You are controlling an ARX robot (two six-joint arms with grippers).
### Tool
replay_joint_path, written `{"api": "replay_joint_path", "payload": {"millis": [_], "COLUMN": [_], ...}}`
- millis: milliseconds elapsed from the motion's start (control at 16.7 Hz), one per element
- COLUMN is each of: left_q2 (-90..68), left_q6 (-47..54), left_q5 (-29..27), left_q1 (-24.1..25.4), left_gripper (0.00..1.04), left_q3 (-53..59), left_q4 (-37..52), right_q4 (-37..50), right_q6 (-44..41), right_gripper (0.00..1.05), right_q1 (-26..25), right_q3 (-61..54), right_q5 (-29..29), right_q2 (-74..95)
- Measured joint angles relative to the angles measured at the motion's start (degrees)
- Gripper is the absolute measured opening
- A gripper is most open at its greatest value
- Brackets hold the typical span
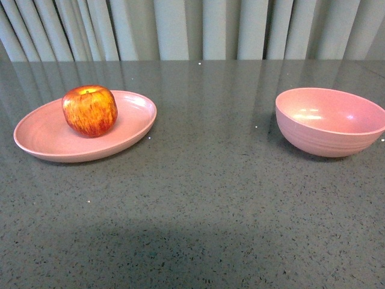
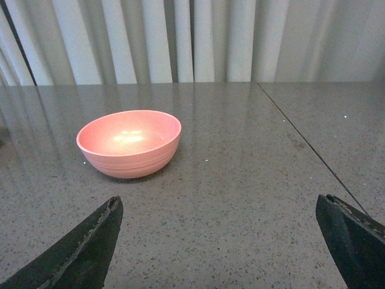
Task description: Move apple from plate to bowl
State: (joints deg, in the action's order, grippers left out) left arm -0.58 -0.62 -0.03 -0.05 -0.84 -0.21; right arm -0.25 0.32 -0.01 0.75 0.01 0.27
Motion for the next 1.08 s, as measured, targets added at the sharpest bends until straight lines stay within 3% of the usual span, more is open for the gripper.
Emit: {"api": "replay_joint_path", "payload": {"millis": [1080], "left_q2": [0.00], "left_q6": [0.00], "left_q5": [0.00], "left_q1": [0.00], "left_gripper": [0.98], "left_q3": [0.00], "left_q4": [0.00], "right_q4": [0.00], "right_q6": [0.00], "right_gripper": [0.98], "right_q1": [0.00], "right_q3": [0.00], "right_q5": [0.00], "right_q2": [0.00]}}
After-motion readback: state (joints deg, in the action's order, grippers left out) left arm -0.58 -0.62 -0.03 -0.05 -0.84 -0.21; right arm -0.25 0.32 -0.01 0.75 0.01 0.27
